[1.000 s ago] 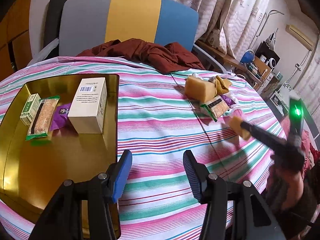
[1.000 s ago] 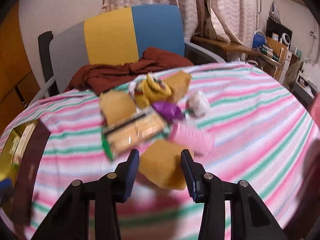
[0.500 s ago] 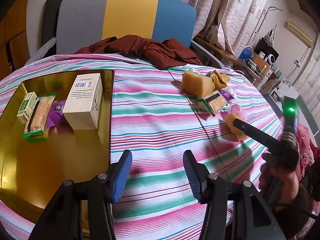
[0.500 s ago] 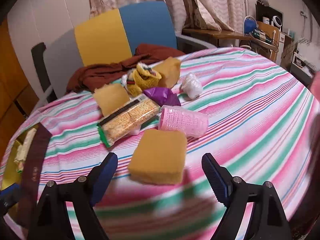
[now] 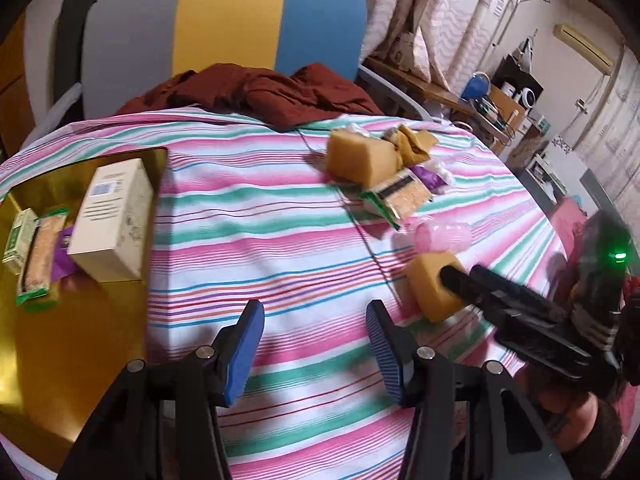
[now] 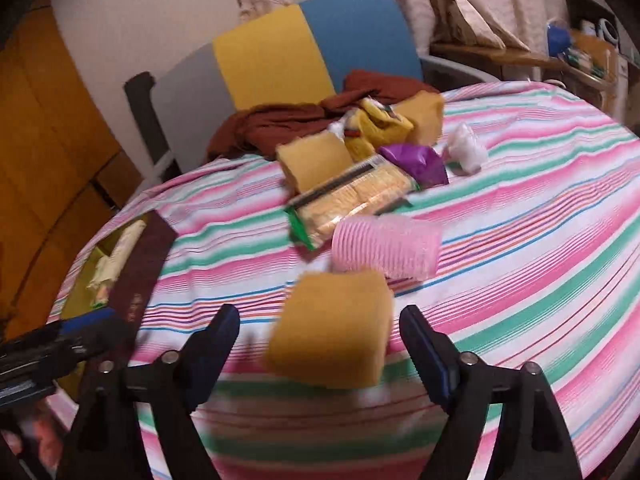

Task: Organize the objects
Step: 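Pass the yellow sponge from the right gripper into the left gripper, then carry the sponge and pink hair roller into the gold tray and release both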

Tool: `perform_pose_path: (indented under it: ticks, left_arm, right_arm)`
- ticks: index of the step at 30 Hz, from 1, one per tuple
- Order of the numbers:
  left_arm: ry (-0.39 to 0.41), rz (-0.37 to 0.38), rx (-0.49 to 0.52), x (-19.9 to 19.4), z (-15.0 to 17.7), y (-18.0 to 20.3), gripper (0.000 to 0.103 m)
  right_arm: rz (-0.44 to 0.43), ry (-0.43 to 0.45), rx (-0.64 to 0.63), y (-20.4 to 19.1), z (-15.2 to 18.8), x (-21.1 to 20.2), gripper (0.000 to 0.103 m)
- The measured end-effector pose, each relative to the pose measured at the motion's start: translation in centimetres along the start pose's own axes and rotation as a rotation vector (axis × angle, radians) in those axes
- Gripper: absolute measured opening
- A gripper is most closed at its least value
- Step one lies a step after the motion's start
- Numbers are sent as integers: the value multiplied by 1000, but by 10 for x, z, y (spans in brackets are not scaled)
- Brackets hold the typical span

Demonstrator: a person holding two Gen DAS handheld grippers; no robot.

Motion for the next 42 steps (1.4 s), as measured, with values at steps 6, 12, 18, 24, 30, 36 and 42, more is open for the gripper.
perform_pose_path:
  ticks: [6,12,18,24,30,36,42]
  left_arm:
    - [-16,17,27,7,0,15,54]
    - [-37,46,72,17,-5,39,54]
    - [-60,74,150,28,-11,65,53]
    - [-51,149,166,46,-27,101,54]
    - [-128,162,342,86,-26,148,54]
    - [-111,109,419,106,-28,153,54]
    - [-107,155,400,104,-23,145,51]
  right_arm:
    - [36,144,-39,19,-48,-33,85]
    - [52,-69,64,43,-51,21,89]
    - [36,-85,55,44,-41,42,73]
    - [-8,1,209,75,-45,23,73]
    - [-132,8,388,94,-44,18,73]
    - [-140,-8,394,100,-48,19,73]
    - [-127,14,406,102,-47,16,73]
Point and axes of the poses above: each gripper's, at about its wrist camera, not at the fingertips, and x roughly the way its jaws point, y to its right, z to its underside, the point moved 10 cm from there along x, roughly the way its jaws point, and after that the axes turned 11 degrees about x, right-handed, at the moved point
